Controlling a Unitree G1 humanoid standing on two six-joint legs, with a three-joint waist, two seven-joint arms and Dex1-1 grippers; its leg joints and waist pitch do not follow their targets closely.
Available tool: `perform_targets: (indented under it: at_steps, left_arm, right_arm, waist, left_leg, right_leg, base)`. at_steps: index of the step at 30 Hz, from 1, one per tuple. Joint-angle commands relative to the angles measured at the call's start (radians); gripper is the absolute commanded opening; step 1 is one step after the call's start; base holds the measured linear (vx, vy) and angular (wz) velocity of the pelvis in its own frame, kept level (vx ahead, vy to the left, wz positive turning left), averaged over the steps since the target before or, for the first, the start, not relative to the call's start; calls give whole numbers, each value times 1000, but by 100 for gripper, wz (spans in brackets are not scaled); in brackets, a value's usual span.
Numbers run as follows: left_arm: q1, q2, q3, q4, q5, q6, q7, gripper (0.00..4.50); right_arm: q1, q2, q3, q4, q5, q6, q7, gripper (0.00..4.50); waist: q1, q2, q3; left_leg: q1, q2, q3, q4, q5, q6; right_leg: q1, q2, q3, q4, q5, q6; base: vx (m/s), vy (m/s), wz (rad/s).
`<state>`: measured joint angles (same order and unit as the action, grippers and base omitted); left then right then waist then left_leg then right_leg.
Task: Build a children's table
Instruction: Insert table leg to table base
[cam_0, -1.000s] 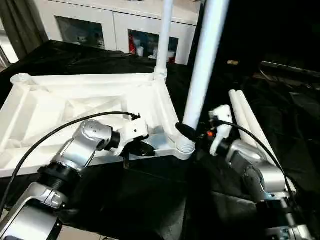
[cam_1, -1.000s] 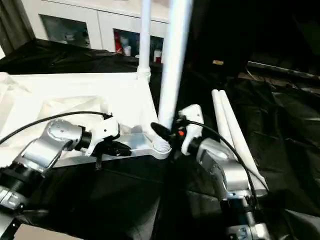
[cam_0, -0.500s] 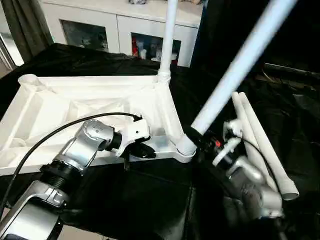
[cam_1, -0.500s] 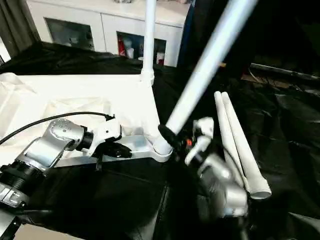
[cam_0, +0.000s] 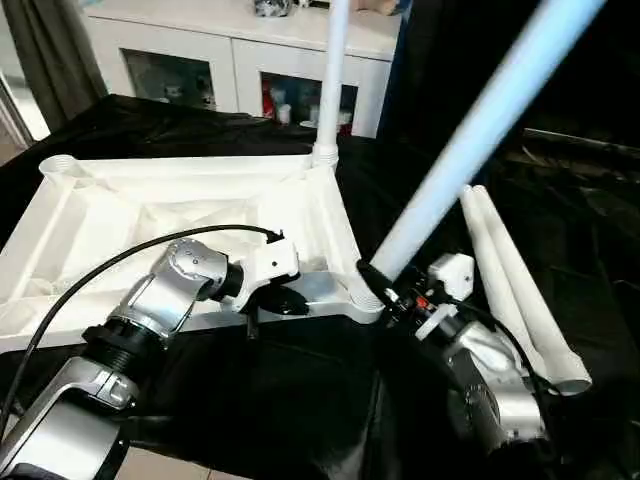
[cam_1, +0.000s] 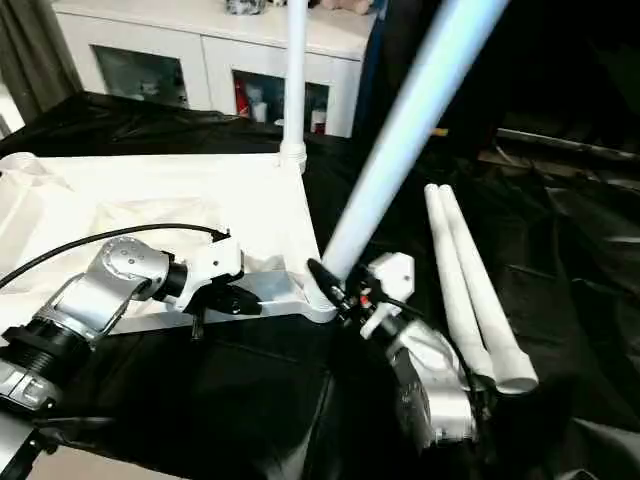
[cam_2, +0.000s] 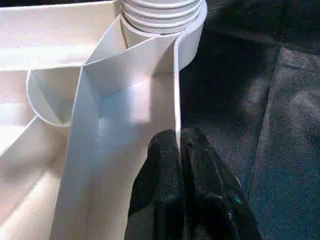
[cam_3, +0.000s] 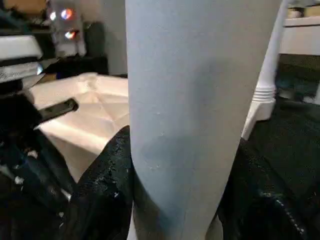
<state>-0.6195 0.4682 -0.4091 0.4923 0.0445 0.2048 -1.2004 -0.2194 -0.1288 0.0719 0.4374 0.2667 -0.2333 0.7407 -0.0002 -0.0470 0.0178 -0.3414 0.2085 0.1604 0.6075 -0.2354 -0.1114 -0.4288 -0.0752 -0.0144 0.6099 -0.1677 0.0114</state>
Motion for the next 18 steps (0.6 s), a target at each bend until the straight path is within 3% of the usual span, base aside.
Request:
perform_targets:
  at_steps: [1, 4, 5, 6, 10, 13, 14, 15, 16, 18]
  left_arm:
    - [8, 14, -13, 22, 30, -11, -4, 0]
    - [14, 11, -15, 16, 18, -31, -17, 0]
    - [16, 8, -15, 15, 15, -37, -20, 0]
    - [18, 7, -16, 15, 14, -41, -24, 0]
    - [22, 7, -22, 13, 11, -56, -42, 0]
    - [20, 8, -24, 19, 9, -77, -56, 0]
    - [17, 11, -27, 26, 10, -89, -65, 0]
    - [17, 11, -27, 26, 10, -89, -65, 0]
    - [16, 13, -27, 28, 10, -92, -68, 0]
    - [15, 13, -25, 29, 9, -93, -69, 0]
  right_arm:
    - [21, -35, 28, 159, -72, 79, 28, 186]
    - [-34, -43, 24, 214, -55, 112, 87, 186]
    - [-52, -46, 25, 232, -53, 122, 102, 186]
    - [-76, -52, 30, 252, -56, 131, 120, 186]
    - [-135, -76, 67, 306, -71, 141, 196, 186]
    - [-156, -94, 87, 309, -74, 148, 250, 186]
    - [-171, -108, 87, 303, -72, 154, 290, 186]
    - [-171, -108, 87, 303, -72, 154, 290, 186]
    - [-177, -116, 85, 298, -71, 155, 305, 186]
    - [-181, -121, 83, 295, -71, 156, 312, 186]
  waist:
    - [-5, 3, -21]
    - [-6, 5, -23]
    - [-9, -7, -25]
    - [-7, 2, -22]
    - [-23, -2, -22]
    - [-25, -5, -24]
    - [-26, -16, -27]
    - [-23, -9, -24]
    - [-23, -13, -28]
    - [-22, -12, -29]
  left_leg:
    - [-15, 4, 2, -98, -375, 17]
    - [-10, 5, -1, -98, -384, 17]
    - [-14, 5, -1, -100, -366, 21]
    - [-14, 7, -3, -102, -371, 18]
    - [-11, 9, -6, -104, -416, 11]
    - [-10, 9, -9, -106, -415, 17]
    - [-12, 11, -7, -106, -394, 21]
    - [-11, 12, -9, -108, -395, 21]
    - [-12, 13, -4, -107, -364, 25]
    - [-13, 14, -2, -108, -346, 27]
  right_leg:
    - [38, -32, 17, -101, -515, -137]
    - [34, -36, 18, -105, -560, -124]
    - [37, -34, 18, -105, -540, -127]
    - [34, -35, 18, -103, -543, -129]
    - [32, -34, 13, -105, -541, -138]
    - [36, -38, 12, -109, -561, -131]
    - [38, -37, 13, -108, -535, -137]
    - [36, -38, 13, -106, -527, -143]
    - [39, -37, 16, -102, -464, -162]
    - [42, -36, 16, -97, -421, -177]
  base:
    - [0, 0, 0]
    - [0, 0, 0]
    - [0, 0, 0]
    - [0, 0, 0]
    - [0, 0, 0]
    - [0, 0, 0]
    - [0, 0, 0]
    - [0, 0, 0]
    - [0, 0, 0]
    - [0, 0, 0]
